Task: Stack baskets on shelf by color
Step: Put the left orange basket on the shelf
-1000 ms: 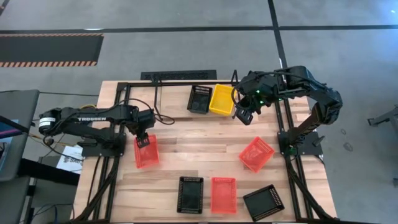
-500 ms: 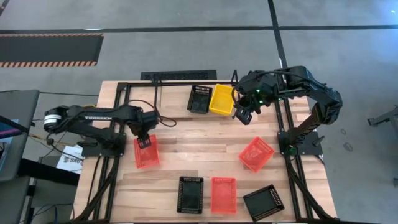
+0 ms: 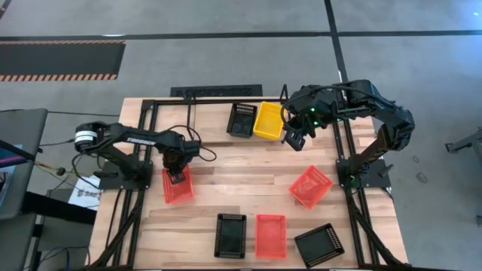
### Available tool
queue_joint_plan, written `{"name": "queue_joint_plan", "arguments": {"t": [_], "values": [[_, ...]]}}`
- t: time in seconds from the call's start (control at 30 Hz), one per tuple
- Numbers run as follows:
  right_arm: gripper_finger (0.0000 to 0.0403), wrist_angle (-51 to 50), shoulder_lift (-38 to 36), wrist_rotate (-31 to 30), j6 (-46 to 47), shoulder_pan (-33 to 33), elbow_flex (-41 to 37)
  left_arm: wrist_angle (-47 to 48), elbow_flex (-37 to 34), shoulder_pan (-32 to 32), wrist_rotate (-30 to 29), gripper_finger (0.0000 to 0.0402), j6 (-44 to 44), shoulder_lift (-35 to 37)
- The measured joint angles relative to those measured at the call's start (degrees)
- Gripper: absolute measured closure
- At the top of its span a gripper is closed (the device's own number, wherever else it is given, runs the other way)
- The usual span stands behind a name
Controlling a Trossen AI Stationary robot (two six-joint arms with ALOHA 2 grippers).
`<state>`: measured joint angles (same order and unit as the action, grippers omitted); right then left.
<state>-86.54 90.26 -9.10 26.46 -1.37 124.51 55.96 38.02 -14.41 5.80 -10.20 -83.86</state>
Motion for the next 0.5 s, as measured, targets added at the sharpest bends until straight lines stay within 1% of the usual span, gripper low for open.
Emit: {"name": "queue_joint_plan", "arguments": {"t": [0.07, 0.1, 0.23, 0.33, 0.4, 0.5], "values": [[0.0330, 0.00, 0.00, 0.00, -0.01, 0.00, 0.00, 0.06, 0.06, 0.02, 0.28, 0.0376, 0.05, -0.14], [0.0330, 0.00, 0.00, 0.00, -0.05, 0.02, 0.00, 0.20, 0.09, 0.02, 0.46, 0.0387, 0.06, 0.03], [0.0330, 0.02, 0.00, 0.00, -0.13, 0.00, 0.00, 0.20, 0.77, 0.49, 0.02, 0.0399, 0.05, 2.09], [0.0330, 0.01, 0.00, 0.00, -0.12, 0.00, 0.00, 0.55, 3.16, 1.34, -0.65, 0.0401, -0.19, 4.81], [0.0330, 0.02, 0.00, 0.00, -0.09, 0.00, 0.00, 1.76, 5.70, 2.14, -0.61, 0.0401, -0.55, 6.82], [0.0330, 0.04, 0.00, 0.00, 0.02, 0.00, 0.00, 4.70, 11.50, 3.80, -0.56, 0.0401, -0.56, 10.05]]}}
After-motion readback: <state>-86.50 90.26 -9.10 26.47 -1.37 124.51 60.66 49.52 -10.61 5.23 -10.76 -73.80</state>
